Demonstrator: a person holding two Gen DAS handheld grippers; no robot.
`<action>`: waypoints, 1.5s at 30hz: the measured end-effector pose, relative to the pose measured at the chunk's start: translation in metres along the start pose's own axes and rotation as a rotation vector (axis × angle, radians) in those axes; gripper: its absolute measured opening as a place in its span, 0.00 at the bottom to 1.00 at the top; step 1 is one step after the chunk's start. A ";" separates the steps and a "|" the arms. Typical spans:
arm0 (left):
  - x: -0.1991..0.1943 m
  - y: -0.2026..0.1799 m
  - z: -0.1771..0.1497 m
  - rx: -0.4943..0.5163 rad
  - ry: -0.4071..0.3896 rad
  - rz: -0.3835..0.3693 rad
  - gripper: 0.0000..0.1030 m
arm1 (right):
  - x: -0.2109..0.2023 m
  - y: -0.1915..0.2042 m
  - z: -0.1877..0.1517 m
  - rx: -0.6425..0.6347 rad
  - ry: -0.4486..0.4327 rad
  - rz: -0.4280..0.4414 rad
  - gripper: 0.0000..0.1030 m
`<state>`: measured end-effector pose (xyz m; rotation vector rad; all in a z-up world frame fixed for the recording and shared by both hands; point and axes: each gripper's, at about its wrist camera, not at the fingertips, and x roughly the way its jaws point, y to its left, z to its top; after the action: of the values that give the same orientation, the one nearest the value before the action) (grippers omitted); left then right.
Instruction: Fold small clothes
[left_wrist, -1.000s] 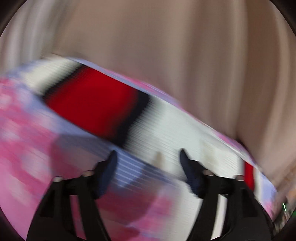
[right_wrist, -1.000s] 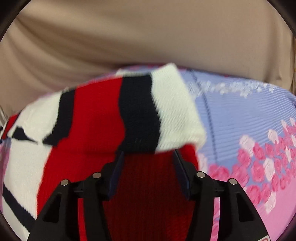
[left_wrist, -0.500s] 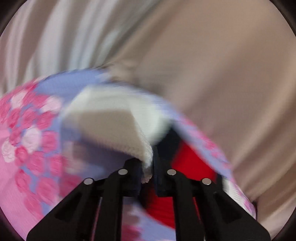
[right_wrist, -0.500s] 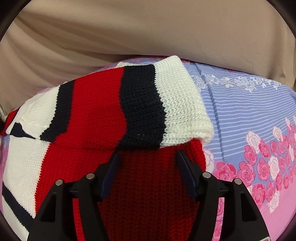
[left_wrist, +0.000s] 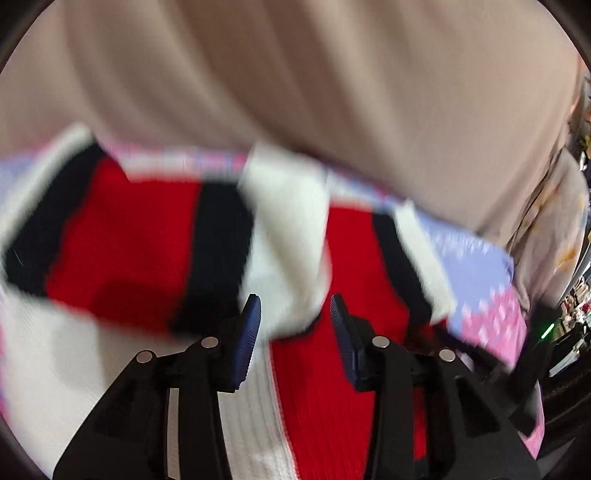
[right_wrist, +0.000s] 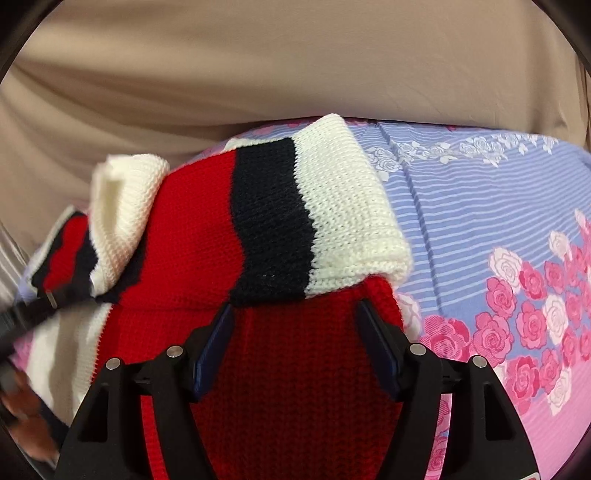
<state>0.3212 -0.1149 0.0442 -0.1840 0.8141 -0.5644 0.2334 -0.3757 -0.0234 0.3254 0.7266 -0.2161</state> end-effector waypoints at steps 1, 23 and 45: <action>0.002 0.009 -0.008 -0.039 0.006 -0.010 0.37 | -0.001 -0.001 0.000 0.006 -0.004 0.009 0.64; -0.065 0.187 -0.010 -0.465 -0.236 0.146 0.34 | -0.006 0.120 0.064 0.005 -0.142 0.225 0.06; -0.048 0.169 -0.011 -0.355 -0.192 0.274 0.16 | -0.027 0.018 0.027 0.246 -0.156 -0.055 0.21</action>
<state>0.3555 0.0531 0.0056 -0.4382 0.7316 -0.1381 0.2356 -0.3665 0.0176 0.5169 0.5551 -0.3807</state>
